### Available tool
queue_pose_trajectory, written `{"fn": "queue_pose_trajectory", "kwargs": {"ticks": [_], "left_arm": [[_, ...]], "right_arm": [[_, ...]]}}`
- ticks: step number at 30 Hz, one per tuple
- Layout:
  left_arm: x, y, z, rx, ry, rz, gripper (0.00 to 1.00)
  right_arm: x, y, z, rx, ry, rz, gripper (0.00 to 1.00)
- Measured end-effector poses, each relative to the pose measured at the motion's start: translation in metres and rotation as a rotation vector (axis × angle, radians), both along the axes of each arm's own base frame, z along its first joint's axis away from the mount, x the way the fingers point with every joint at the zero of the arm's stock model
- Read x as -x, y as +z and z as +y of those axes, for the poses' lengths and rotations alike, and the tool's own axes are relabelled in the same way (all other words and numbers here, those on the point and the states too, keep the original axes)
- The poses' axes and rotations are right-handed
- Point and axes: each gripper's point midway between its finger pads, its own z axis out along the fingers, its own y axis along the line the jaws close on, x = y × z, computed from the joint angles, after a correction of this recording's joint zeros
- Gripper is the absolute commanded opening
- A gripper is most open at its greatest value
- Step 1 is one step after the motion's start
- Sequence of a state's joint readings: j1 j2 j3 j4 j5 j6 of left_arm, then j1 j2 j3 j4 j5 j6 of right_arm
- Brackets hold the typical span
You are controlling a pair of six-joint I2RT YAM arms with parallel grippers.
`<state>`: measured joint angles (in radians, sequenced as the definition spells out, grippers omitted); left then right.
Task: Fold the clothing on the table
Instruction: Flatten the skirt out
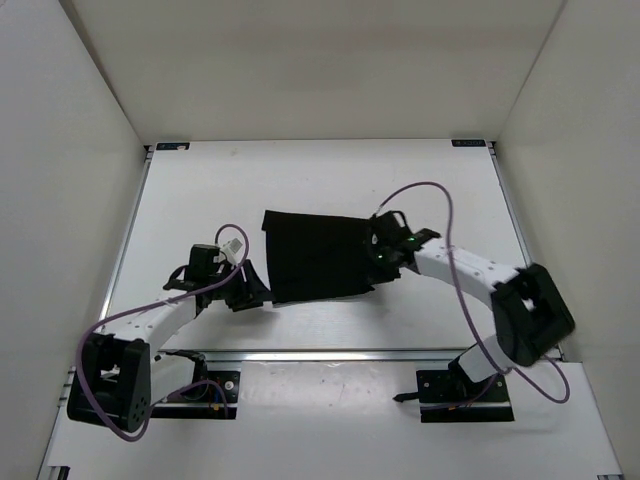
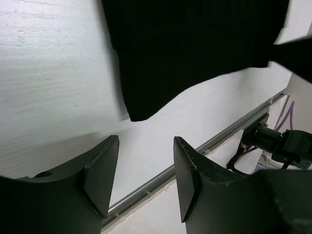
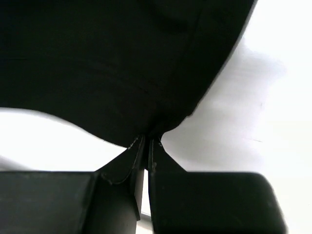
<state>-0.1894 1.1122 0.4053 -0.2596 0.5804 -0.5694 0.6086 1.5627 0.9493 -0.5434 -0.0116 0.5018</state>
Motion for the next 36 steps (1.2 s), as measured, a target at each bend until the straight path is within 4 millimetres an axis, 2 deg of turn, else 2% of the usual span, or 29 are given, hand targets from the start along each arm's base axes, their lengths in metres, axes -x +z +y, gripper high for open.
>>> {"fn": "queue_pose_trajectory", "kwargs": {"ticks": [3, 5, 7, 9, 12, 19, 22, 23, 24, 25, 27, 29, 31, 32, 34, 36], "left_arm": [[0.000, -0.006, 0.000, -0.009, 0.005, 0.026, 0.59], [0.000, -0.009, -0.001, -0.014, 0.009, 0.035, 0.59], [-0.001, -0.009, -0.002, -0.015, 0.009, 0.032, 0.59], [-0.003, -0.009, -0.005, -0.013, 0.010, 0.030, 0.59], [-0.005, -0.011, -0.013, -0.017, 0.004, 0.029, 0.60], [-0.005, -0.014, -0.053, -0.029, -0.081, 0.052, 0.61], [-0.002, -0.019, -0.066, -0.042, -0.107, 0.067, 0.55], [-0.001, -0.022, -0.070, -0.046, -0.114, 0.078, 0.43], [-0.001, -0.026, -0.073, -0.050, -0.116, 0.095, 0.27], [-0.001, -0.029, -0.076, -0.054, -0.118, 0.114, 0.00], [-0.002, -0.035, -0.081, -0.060, -0.125, 0.139, 0.00], [-0.006, -0.030, -0.085, -0.050, -0.127, 0.152, 0.00], [-0.021, -0.014, -0.088, -0.035, -0.116, 0.152, 0.00], [-0.038, 0.004, -0.090, -0.020, -0.100, 0.132, 0.00], [-0.090, 0.060, -0.095, 0.032, -0.054, 0.022, 0.00], [-0.145, 0.141, -0.093, 0.100, -0.002, -0.151, 0.00]], "right_arm": [[-0.002, 0.039, -0.001, -0.251, -0.059, -0.081, 0.00], [-0.001, 0.064, -0.009, -0.412, -0.113, -0.150, 0.00], [0.003, 0.081, -0.018, -0.516, -0.153, -0.193, 0.00], [0.007, 0.089, -0.016, -0.573, -0.152, -0.196, 0.00], [0.011, 0.089, -0.010, -0.617, -0.141, -0.165, 0.00], [0.024, 0.068, -0.007, -0.621, -0.151, -0.081, 0.00], [0.027, 0.064, -0.008, -0.620, -0.159, -0.070, 0.00], [0.027, 0.064, -0.008, -0.620, -0.160, -0.068, 0.00], [0.027, 0.064, -0.008, -0.620, -0.160, -0.068, 0.00], [0.027, 0.064, -0.008, -0.621, -0.159, -0.069, 0.00], [0.026, 0.063, -0.009, -0.622, -0.157, -0.064, 0.00], [0.025, 0.066, -0.009, -0.620, -0.148, -0.044, 0.00], [0.013, 0.080, -0.011, -0.614, -0.142, -0.043, 0.00], [0.005, 0.092, -0.012, -0.614, -0.132, -0.056, 0.00], [-0.021, 0.135, -0.013, -0.630, -0.111, -0.137, 0.00], [-0.047, 0.196, -0.015, -0.657, -0.075, -0.276, 0.00]]}}
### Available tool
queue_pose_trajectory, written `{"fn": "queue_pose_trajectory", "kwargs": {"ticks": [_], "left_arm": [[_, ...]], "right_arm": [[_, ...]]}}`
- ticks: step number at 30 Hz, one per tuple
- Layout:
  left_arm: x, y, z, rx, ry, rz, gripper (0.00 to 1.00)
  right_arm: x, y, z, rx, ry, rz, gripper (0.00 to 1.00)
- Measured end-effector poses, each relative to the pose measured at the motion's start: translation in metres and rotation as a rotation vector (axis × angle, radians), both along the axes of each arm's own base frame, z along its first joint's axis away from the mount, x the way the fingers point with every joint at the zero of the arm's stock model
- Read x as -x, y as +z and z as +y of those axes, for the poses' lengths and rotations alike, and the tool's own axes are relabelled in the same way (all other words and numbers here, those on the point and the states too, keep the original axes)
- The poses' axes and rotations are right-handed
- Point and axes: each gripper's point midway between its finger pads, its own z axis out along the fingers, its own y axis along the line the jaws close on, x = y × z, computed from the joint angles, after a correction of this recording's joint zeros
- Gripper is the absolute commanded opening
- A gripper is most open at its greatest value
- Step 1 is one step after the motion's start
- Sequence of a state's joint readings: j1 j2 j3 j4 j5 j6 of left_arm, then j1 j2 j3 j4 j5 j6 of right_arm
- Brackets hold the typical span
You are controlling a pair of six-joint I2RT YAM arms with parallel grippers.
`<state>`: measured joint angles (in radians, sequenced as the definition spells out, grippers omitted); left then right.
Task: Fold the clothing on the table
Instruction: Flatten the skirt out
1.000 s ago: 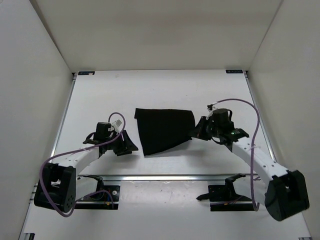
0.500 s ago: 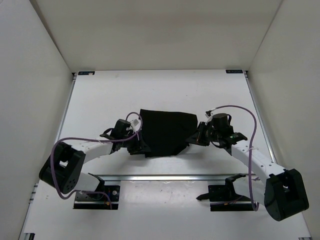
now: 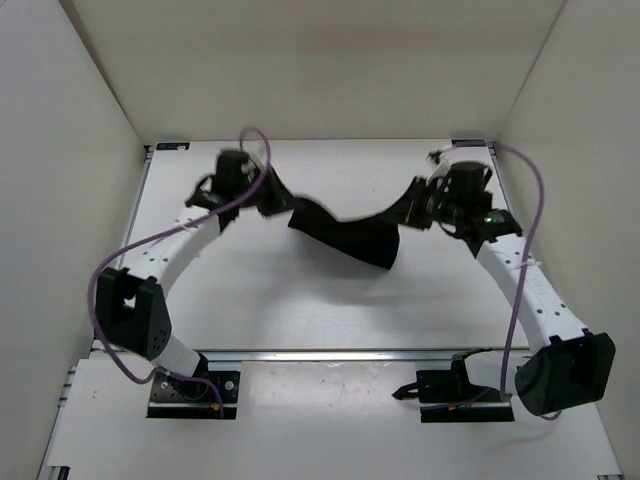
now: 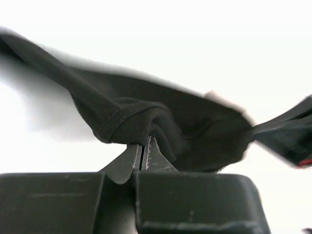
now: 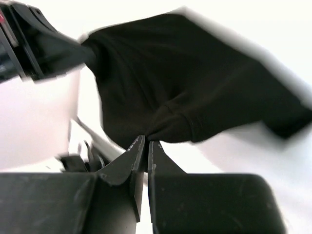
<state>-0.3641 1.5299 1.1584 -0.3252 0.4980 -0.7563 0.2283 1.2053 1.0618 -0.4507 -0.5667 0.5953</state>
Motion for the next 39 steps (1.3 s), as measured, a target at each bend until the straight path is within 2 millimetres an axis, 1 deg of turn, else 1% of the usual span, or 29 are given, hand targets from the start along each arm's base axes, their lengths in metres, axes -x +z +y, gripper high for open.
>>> {"fn": "queue_pose_trajectory", "kwargs": {"ticks": [1, 2, 3, 4, 5, 6, 8, 9, 11, 14, 17, 18, 19, 20, 22, 23, 25, 27, 29, 30, 31, 32, 33, 34, 35, 36, 37, 38, 39], "left_arm": [[-0.023, 0.047, 0.006, 0.041, 0.030, -0.104, 0.00], [-0.034, 0.083, 0.012, 0.073, 0.052, -0.184, 0.00], [-0.040, 0.119, 0.023, 0.105, 0.082, -0.265, 0.00], [-0.038, 0.144, 0.034, 0.130, 0.103, -0.319, 0.00], [-0.030, 0.165, 0.043, 0.156, 0.118, -0.358, 0.00], [-0.018, 0.179, 0.048, 0.177, 0.122, -0.383, 0.00], [0.006, 0.200, 0.055, 0.220, 0.114, -0.412, 0.00], [0.016, 0.207, 0.055, 0.239, 0.103, -0.419, 0.00], [0.026, 0.215, 0.055, 0.269, 0.087, -0.419, 0.00], [0.020, 0.209, 0.053, 0.290, 0.079, -0.380, 0.00], [-0.004, 0.184, 0.050, 0.295, 0.084, -0.298, 0.00], [-0.015, 0.173, 0.050, 0.293, 0.091, -0.264, 0.00], [-0.027, 0.162, 0.051, 0.287, 0.102, -0.228, 0.00], [-0.042, 0.152, 0.052, 0.283, 0.112, -0.192, 0.00], [-0.073, 0.143, 0.054, 0.272, 0.130, -0.142, 0.00], [-0.088, 0.144, 0.055, 0.267, 0.134, -0.142, 0.00], [-0.115, 0.157, 0.058, 0.261, 0.142, -0.166, 0.00], [-0.129, 0.177, 0.063, 0.257, 0.143, -0.222, 0.00], [-0.125, 0.192, 0.067, 0.259, 0.141, -0.264, 0.00], [-0.120, 0.198, 0.069, 0.262, 0.137, -0.280, 0.00], [-0.113, 0.200, 0.070, 0.264, 0.134, -0.296, 0.00], [-0.103, 0.195, 0.070, 0.266, 0.126, -0.301, 0.00], [-0.091, 0.187, 0.069, 0.269, 0.120, -0.290, 0.00], [-0.080, 0.172, 0.068, 0.271, 0.115, -0.268, 0.00], [-0.069, 0.155, 0.065, 0.270, 0.109, -0.239, 0.00], [-0.060, 0.135, 0.062, 0.268, 0.103, -0.212, 0.00], [-0.048, 0.106, 0.058, 0.263, 0.092, -0.157, 0.00], [-0.039, 0.079, 0.055, 0.258, 0.083, -0.112, 0.00], [-0.024, 0.041, 0.052, 0.247, 0.075, -0.046, 0.00]], "right_arm": [[-0.009, 0.030, -0.003, -0.012, -0.008, -0.077, 0.00], [-0.014, 0.058, -0.006, -0.024, -0.015, -0.152, 0.00], [-0.014, 0.081, -0.010, -0.035, -0.022, -0.215, 0.00], [-0.011, 0.098, -0.014, -0.045, -0.029, -0.259, 0.00], [-0.004, 0.110, -0.017, -0.053, -0.033, -0.293, 0.00], [0.004, 0.118, -0.020, -0.060, -0.034, -0.314, 0.00], [0.022, 0.129, -0.022, -0.069, -0.025, -0.336, 0.00], [0.028, 0.133, -0.022, -0.074, -0.017, -0.342, 0.01], [0.036, 0.142, -0.024, -0.086, -0.004, -0.354, 0.00], [0.029, 0.143, -0.027, -0.105, 0.008, -0.345, 0.00], [0.011, 0.131, -0.022, -0.123, 0.043, -0.294, 0.00], [0.000, 0.124, -0.019, -0.124, 0.053, -0.264, 0.00], [-0.010, 0.123, -0.015, -0.122, 0.066, -0.254, 0.00], [-0.026, 0.117, -0.010, -0.118, 0.073, -0.226, 0.00], [-0.056, 0.105, -0.002, -0.103, 0.081, -0.176, 0.00], [-0.071, 0.103, 0.001, -0.096, 0.084, -0.164, 0.00], [-0.096, 0.108, 0.005, -0.082, 0.085, -0.167, 0.00], [-0.111, 0.129, 0.008, -0.082, 0.090, -0.214, 0.00], [-0.116, 0.151, 0.008, -0.094, 0.096, -0.281, 0.00], [-0.112, 0.158, 0.006, -0.105, 0.100, -0.302, 0.00], [-0.109, 0.162, 0.004, -0.116, 0.105, -0.319, 0.00], [-0.104, 0.159, 0.001, -0.129, 0.111, -0.329, 0.00], [-0.097, 0.149, -0.002, -0.143, 0.112, -0.311, 0.00], [-0.092, 0.135, -0.005, -0.157, 0.110, -0.281, 0.00], [-0.086, 0.115, -0.009, -0.172, 0.104, -0.236, 0.00], [-0.080, 0.086, -0.013, -0.184, 0.095, -0.176, 0.00], [-0.074, 0.059, -0.017, -0.192, 0.078, -0.108, 0.00], [-0.067, 0.025, -0.020, -0.194, 0.057, -0.028, 0.00], [-0.056, -0.010, -0.022, -0.195, 0.038, 0.056, 0.00]]}}
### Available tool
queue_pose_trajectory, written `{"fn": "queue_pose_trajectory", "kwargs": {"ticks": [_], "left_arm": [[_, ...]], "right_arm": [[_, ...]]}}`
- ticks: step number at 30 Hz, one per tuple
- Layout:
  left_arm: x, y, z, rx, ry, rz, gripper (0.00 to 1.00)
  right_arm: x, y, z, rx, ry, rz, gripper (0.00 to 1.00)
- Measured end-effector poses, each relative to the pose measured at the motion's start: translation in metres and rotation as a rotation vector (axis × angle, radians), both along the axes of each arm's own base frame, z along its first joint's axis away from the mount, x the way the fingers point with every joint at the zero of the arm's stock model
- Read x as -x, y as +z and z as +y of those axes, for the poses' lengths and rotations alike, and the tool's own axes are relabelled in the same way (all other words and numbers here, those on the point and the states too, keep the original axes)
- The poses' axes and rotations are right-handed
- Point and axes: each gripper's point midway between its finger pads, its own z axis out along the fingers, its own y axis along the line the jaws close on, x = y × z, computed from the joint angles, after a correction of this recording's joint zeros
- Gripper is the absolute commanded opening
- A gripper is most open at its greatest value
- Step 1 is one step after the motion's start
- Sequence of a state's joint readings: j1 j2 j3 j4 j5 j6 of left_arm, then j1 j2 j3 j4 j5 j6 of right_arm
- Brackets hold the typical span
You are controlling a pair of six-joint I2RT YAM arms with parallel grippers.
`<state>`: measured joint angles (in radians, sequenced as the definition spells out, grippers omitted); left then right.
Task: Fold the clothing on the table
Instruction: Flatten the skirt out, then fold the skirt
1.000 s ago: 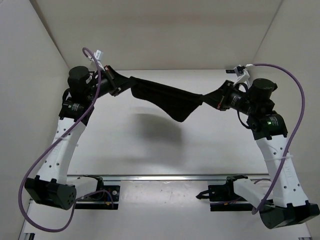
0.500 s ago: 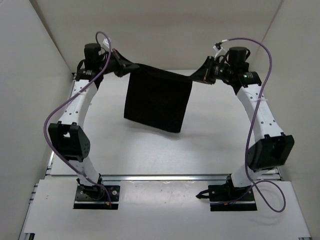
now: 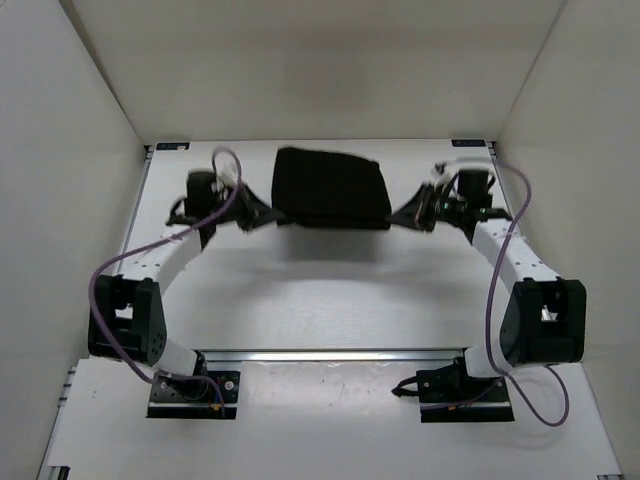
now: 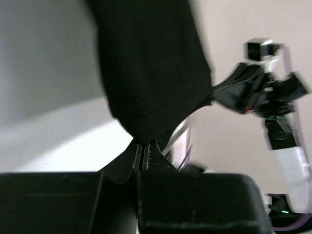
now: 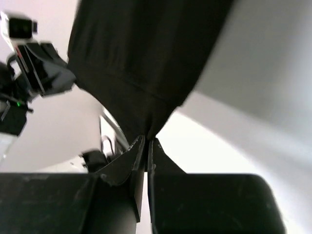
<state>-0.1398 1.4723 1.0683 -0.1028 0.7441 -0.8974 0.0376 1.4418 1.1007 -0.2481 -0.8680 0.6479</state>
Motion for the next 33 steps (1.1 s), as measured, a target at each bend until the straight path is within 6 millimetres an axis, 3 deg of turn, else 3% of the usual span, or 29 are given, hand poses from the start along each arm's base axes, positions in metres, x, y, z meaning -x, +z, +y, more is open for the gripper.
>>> {"fn": "queue_pose_trajectory", "kwargs": {"ticks": [2, 4, 5, 7, 9, 13, 19, 22, 25, 28, 33], "left_arm": [[0.041, -0.081, -0.001, -0.027, -0.024, 0.188, 0.00], [0.097, -0.151, 0.001, -0.066, -0.047, 0.382, 0.00], [0.126, -0.174, 0.002, -0.089, -0.067, 0.464, 0.00], [0.169, -0.197, 0.002, -0.132, -0.118, 0.567, 0.00], [0.189, -0.197, -0.001, -0.162, -0.162, 0.568, 0.00], [0.198, -0.169, -0.003, -0.166, -0.185, 0.404, 0.00], [0.227, -0.151, 0.002, -0.154, -0.184, 0.305, 0.00], [0.241, -0.152, 0.001, -0.134, -0.184, 0.325, 0.00], [0.245, -0.153, 0.001, -0.093, -0.159, 0.369, 0.00], [0.236, -0.147, -0.004, -0.040, -0.140, 0.410, 0.00], [0.183, -0.125, -0.010, 0.059, -0.078, 0.450, 0.01]], "right_arm": [[0.034, -0.068, -0.005, 0.019, -0.028, 0.203, 0.00], [0.074, -0.116, -0.008, 0.051, -0.045, 0.369, 0.00], [0.093, -0.129, -0.009, 0.072, -0.049, 0.424, 0.00], [0.126, -0.142, -0.008, 0.113, -0.047, 0.489, 0.00], [0.146, -0.138, -0.005, 0.146, -0.040, 0.480, 0.00], [0.174, -0.128, 0.001, 0.178, -0.028, 0.431, 0.00], [0.235, -0.154, -0.005, 0.169, -0.042, 0.563, 0.00], [0.251, -0.153, -0.007, 0.153, -0.045, 0.598, 0.00], [0.254, -0.147, -0.008, 0.117, -0.054, 0.610, 0.00], [0.244, -0.138, -0.011, 0.048, -0.087, 0.630, 0.01], [0.205, -0.119, -0.014, -0.048, -0.100, 0.640, 0.00]]}}
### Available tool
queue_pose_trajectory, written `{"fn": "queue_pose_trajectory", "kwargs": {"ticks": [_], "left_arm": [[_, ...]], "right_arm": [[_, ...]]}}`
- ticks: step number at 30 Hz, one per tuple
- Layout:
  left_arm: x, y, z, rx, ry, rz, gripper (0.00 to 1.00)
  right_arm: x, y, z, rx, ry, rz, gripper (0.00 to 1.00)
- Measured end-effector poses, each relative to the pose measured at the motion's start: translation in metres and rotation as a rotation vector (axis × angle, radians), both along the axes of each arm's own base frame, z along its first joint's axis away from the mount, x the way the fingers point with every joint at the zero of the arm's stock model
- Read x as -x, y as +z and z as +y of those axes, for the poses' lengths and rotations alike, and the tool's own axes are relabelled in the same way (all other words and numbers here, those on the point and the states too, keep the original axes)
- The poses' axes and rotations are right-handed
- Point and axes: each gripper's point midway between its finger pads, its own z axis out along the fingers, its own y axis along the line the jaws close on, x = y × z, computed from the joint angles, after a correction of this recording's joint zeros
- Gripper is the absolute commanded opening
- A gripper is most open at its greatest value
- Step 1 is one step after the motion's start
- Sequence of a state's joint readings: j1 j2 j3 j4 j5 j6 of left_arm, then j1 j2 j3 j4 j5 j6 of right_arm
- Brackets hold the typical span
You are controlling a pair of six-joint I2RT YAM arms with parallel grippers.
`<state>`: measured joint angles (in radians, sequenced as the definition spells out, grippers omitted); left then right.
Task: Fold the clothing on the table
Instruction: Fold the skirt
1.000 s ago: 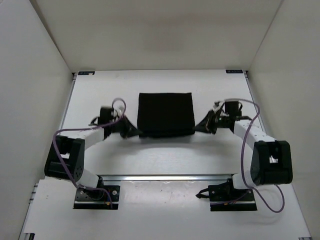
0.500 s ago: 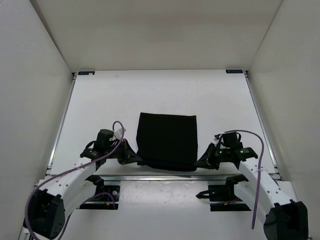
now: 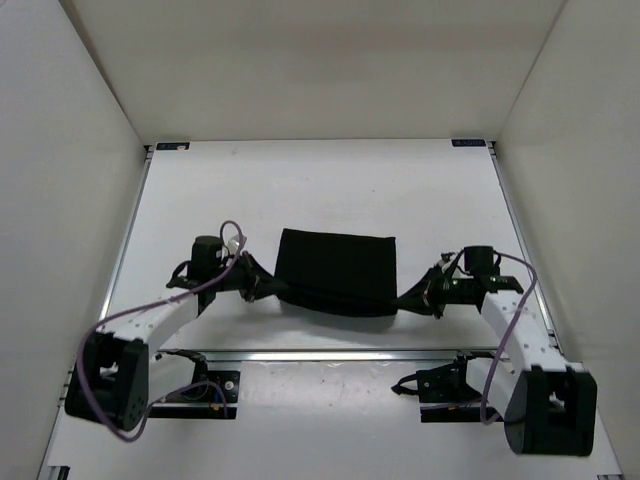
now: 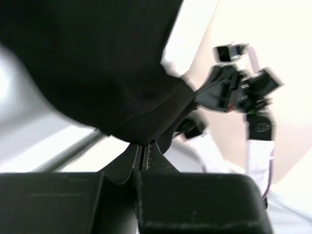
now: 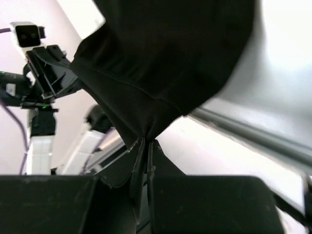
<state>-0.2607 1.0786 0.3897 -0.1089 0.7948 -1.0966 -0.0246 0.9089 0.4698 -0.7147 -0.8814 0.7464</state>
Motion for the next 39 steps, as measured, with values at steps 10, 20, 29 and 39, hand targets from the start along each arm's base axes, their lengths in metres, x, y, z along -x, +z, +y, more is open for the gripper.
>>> {"fn": "queue_pose_trajectory", "kwargs": {"ticks": [10, 20, 29, 39], "left_arm": [[-0.100, 0.024, -0.003, 0.131, 0.074, -0.033, 0.00], [-0.164, 0.010, -0.016, 0.209, 0.093, 0.006, 0.01], [-0.243, -0.004, -0.020, 0.304, 0.150, 0.001, 0.98], [-0.268, 0.007, 0.011, 0.431, 0.229, -0.113, 0.99]], "right_arm": [[-0.105, 0.022, 0.000, -0.073, 0.037, -0.124, 0.00], [-0.164, 0.000, -0.009, -0.083, 0.033, -0.127, 0.01], [-0.214, -0.012, -0.024, -0.136, -0.058, -0.201, 0.29], [-0.261, -0.007, -0.068, 0.050, -0.167, -0.372, 0.47]]}}
